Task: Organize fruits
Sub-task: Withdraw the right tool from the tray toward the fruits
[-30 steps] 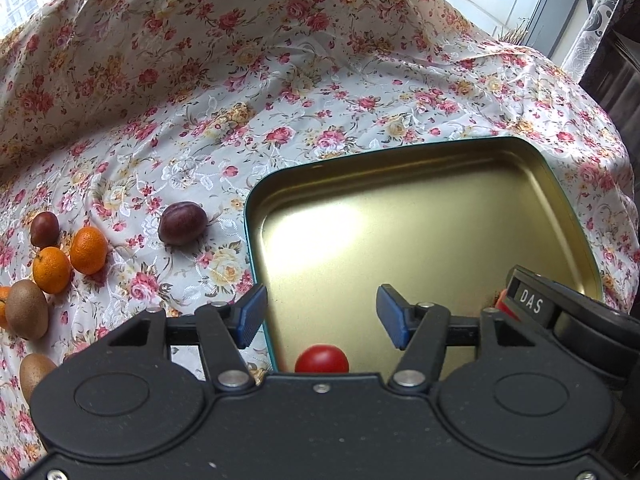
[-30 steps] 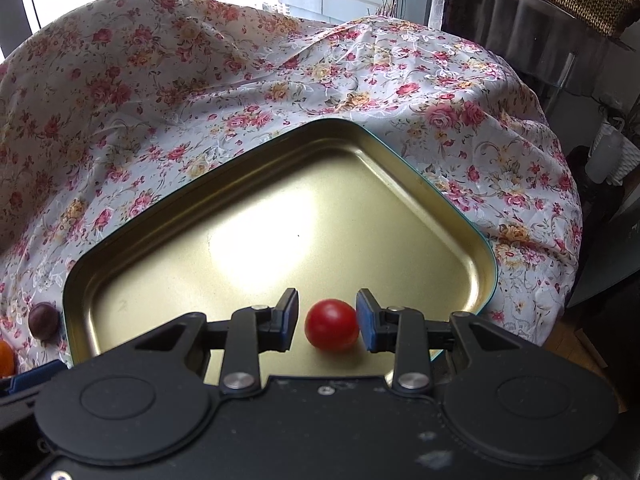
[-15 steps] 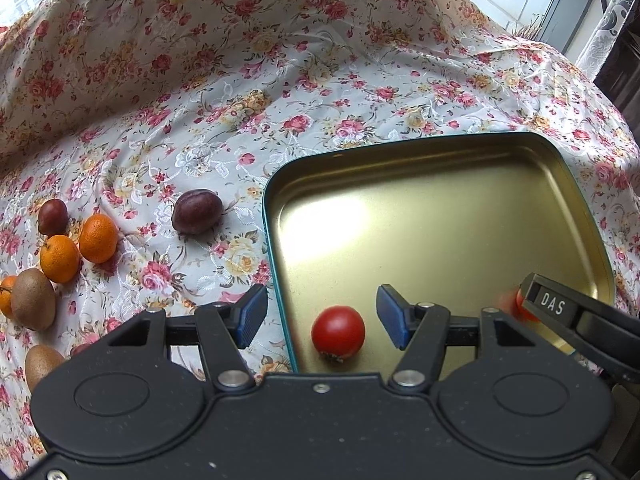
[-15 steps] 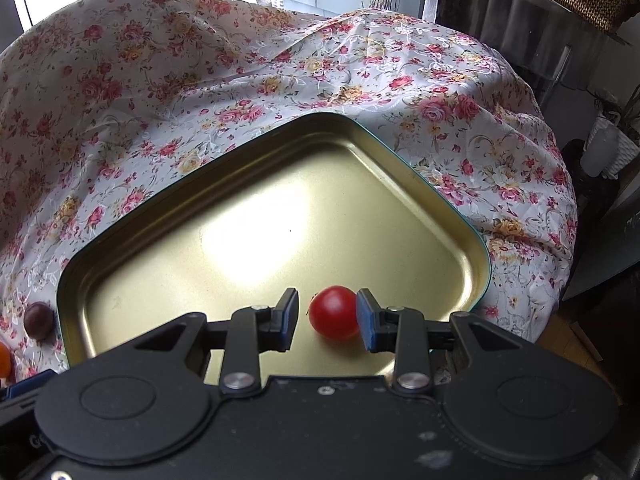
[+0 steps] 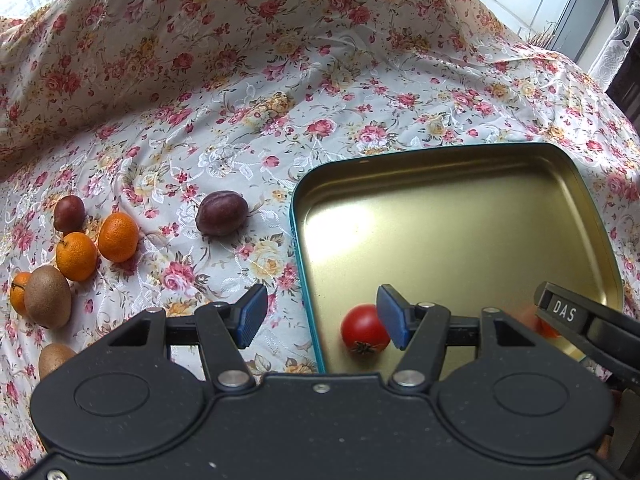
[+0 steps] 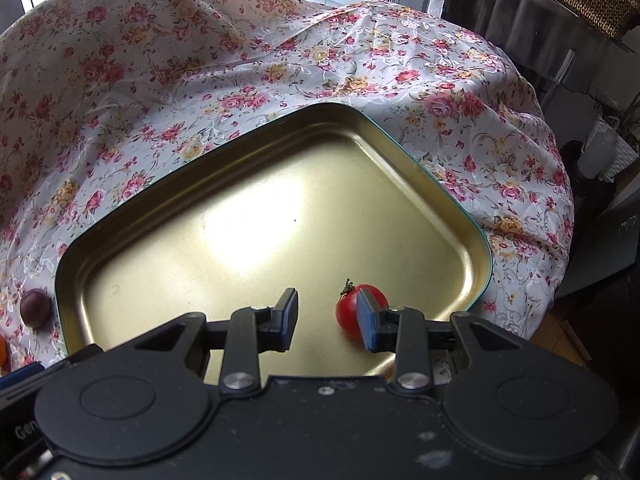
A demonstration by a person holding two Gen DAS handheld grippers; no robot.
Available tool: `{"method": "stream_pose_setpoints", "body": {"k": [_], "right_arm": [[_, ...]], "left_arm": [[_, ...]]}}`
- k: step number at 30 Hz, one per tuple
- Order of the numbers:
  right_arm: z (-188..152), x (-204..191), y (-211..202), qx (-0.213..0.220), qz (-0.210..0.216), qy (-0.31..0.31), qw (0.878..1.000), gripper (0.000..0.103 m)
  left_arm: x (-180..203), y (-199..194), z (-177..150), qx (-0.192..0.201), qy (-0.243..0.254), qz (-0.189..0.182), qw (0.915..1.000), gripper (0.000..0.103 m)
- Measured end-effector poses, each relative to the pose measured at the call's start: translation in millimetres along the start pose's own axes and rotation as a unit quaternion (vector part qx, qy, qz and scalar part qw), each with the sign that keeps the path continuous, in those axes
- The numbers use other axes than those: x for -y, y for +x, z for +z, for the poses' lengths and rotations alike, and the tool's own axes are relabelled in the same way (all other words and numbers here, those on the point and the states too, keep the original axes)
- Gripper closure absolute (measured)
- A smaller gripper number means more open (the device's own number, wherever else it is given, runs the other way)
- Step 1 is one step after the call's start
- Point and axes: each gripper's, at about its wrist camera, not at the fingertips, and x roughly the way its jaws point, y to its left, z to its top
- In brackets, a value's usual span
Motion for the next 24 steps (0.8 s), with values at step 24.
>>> {"method": "stream_pose_setpoints", "body": {"k": [24], "right_arm": [[-11.0,-80.1,-16.7,0.001,-0.021,-0.127,0.992,0.068]], "left_arm": [[-79.0,-7.3,7.5,0.029,-0.072,0.062,0.9951,0.033]]}}
